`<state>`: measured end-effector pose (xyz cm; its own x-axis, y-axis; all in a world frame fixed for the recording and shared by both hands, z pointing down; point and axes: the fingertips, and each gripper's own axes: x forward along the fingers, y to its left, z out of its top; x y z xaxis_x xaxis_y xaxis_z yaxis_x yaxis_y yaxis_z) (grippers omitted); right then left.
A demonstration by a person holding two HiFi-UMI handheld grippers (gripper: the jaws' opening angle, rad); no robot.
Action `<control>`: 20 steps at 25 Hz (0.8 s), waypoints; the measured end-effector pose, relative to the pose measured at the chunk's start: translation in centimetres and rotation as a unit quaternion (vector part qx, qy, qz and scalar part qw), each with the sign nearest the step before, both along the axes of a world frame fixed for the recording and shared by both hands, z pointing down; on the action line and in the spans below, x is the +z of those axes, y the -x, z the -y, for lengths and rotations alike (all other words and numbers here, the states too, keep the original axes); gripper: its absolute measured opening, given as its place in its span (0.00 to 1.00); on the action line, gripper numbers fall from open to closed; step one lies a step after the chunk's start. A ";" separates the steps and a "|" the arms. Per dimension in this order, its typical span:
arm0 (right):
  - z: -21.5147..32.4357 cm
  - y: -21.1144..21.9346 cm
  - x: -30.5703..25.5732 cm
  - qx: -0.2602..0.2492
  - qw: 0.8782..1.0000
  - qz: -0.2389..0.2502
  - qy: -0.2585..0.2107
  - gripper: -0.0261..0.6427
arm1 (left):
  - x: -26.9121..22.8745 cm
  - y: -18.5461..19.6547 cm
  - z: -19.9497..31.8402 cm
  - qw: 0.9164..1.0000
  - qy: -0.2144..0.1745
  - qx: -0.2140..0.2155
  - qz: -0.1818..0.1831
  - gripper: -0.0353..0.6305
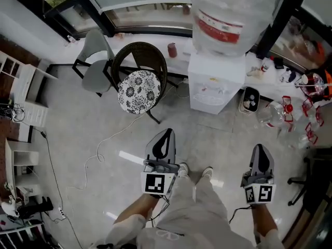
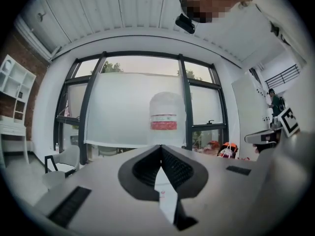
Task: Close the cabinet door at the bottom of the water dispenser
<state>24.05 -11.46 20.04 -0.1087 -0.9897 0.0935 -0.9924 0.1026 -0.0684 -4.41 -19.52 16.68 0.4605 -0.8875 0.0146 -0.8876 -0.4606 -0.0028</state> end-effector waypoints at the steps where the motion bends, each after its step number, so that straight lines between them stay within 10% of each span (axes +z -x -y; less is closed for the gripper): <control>1: -0.4 -0.2 -1.1 0.004 1.000 0.006 -0.003 0.06 | -1.2 -0.2 -0.5 1.000 -0.002 0.005 -0.003 0.06; 20: -6.2 1.4 -6.9 0.005 0.999 0.034 -0.005 0.06 | -4.4 -0.2 -4.4 1.000 -0.019 0.021 0.011 0.06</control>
<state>22.68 -5.28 13.10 -0.1038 -0.9917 0.0757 -0.9865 0.0930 -0.1349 -4.21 -15.12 12.29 0.4967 -0.8679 -0.0075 -0.8674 -0.4960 -0.0406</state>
